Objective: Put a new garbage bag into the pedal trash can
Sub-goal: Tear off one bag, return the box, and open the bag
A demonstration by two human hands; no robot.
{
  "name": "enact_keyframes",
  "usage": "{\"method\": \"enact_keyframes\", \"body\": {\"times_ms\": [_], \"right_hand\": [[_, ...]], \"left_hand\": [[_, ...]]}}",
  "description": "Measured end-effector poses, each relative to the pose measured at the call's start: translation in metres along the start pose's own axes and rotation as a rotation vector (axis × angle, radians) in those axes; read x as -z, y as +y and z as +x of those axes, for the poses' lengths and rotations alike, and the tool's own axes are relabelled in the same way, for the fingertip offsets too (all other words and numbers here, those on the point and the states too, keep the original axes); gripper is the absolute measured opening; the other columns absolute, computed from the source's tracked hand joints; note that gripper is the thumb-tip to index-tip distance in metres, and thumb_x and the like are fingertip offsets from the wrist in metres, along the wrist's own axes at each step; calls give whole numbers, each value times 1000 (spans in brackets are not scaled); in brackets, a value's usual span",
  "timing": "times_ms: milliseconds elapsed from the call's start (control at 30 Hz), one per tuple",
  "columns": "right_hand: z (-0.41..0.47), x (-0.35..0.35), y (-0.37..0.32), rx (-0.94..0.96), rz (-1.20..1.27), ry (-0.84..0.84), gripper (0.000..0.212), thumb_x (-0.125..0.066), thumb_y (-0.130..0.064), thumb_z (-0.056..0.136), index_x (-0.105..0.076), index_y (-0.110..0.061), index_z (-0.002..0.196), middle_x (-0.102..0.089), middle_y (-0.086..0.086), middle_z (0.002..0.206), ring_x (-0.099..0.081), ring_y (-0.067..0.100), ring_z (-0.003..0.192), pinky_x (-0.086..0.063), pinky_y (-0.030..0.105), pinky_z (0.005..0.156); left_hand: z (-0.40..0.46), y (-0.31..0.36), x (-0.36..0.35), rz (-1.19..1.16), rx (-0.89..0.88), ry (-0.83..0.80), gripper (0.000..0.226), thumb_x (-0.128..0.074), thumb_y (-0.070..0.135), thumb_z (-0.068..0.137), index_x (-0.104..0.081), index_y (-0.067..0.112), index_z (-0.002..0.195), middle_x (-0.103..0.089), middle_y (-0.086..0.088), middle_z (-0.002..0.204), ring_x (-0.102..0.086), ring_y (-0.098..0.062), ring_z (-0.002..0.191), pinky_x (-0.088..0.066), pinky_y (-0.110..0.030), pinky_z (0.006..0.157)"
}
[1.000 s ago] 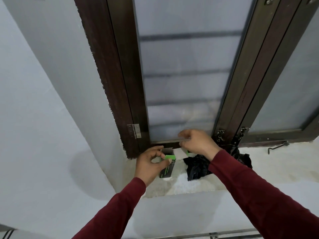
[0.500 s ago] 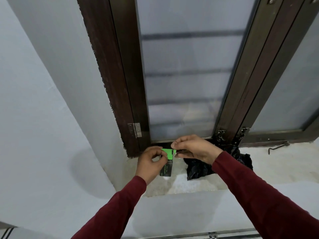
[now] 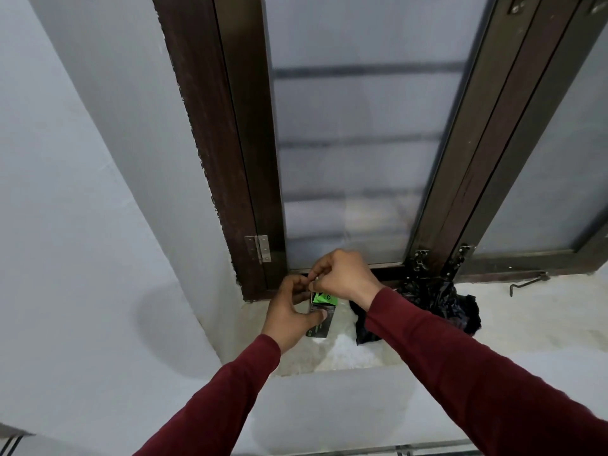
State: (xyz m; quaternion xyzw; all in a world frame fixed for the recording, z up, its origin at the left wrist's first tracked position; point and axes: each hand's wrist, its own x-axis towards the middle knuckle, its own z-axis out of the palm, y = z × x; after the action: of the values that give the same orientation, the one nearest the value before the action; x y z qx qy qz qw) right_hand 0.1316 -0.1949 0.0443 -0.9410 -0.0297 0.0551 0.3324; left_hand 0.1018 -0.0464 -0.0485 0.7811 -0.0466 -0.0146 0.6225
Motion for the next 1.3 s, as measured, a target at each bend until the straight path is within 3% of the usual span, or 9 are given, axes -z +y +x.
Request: {"method": "enact_keyframes", "body": {"times_ms": [267,467,633,867,967,1033,1100,1200,1300], "right_hand": [[-4,-10,6,14,-100,102,16,-85,-29,71,-80,-24,86,-75,-4,83,-69,14,81,-49,22,67],[-8,-16,8,2,-93,58,23,-67,-21,80,-83,-28,96,-79,-4,96,-72,16,92,-59,29,81],[-14,-19,14,-35,-37,181,9,-71,-23,71,-77,-28,76,-72,-10,71,-70,12,75,-58,27,70],[-25,-29,21,1,-58,240,8,-67,-25,82,-74,-30,83,-71,-12,73,-69,10,76,-59,31,71],[-30,-29,21,2,-105,230,19,-62,-27,86,-75,-33,97,-75,-11,91,-71,14,88,-58,30,74],[-32,-29,20,-33,-60,212,32,-59,-33,87,-72,-33,116,-75,-11,106,-70,15,99,-57,29,81],[-31,-36,23,-72,57,183,42,-61,-36,85,-65,-29,127,-74,-6,112,-69,15,103,-55,28,86],[-24,-59,29,-128,193,162,40,-66,-24,87,-65,-20,127,-75,2,111,-70,16,103,-53,26,89],[-18,-82,35,-204,306,97,32,-66,-13,86,-69,-17,118,-75,2,108,-69,15,99,-48,19,81]], "left_hand": [[-1,-2,-3,11,-2,13,62,-92,14,71,-54,30,118,-66,9,121,-64,-2,114,-57,-29,95],[0,-6,-5,4,13,31,60,-92,17,70,-55,33,113,-66,9,119,-65,-5,112,-57,-28,94],[-2,-16,-10,45,59,9,54,-91,21,75,-54,34,112,-66,10,117,-62,-3,115,-52,-20,92],[-10,-24,-12,77,88,-39,70,-85,18,82,-43,45,131,-60,17,123,-56,2,117,-45,-10,87],[-13,-25,-9,68,81,-15,67,-82,16,84,-48,53,129,-60,24,121,-57,10,112,-48,-3,81],[-11,-27,0,135,27,26,63,-79,19,87,-54,57,130,-62,20,128,-57,2,121,-50,-16,97],[-7,-28,12,350,-55,26,61,-74,25,90,-54,51,142,-59,10,142,-49,-14,133,-42,-30,113],[-3,-25,25,633,-78,-23,63,-71,19,93,-51,36,150,-56,5,149,-44,-22,136,-35,-29,116],[0,-27,31,812,-75,-66,64,-67,12,91,-50,37,147,-60,0,145,-54,-27,131,-45,-39,112]]}}
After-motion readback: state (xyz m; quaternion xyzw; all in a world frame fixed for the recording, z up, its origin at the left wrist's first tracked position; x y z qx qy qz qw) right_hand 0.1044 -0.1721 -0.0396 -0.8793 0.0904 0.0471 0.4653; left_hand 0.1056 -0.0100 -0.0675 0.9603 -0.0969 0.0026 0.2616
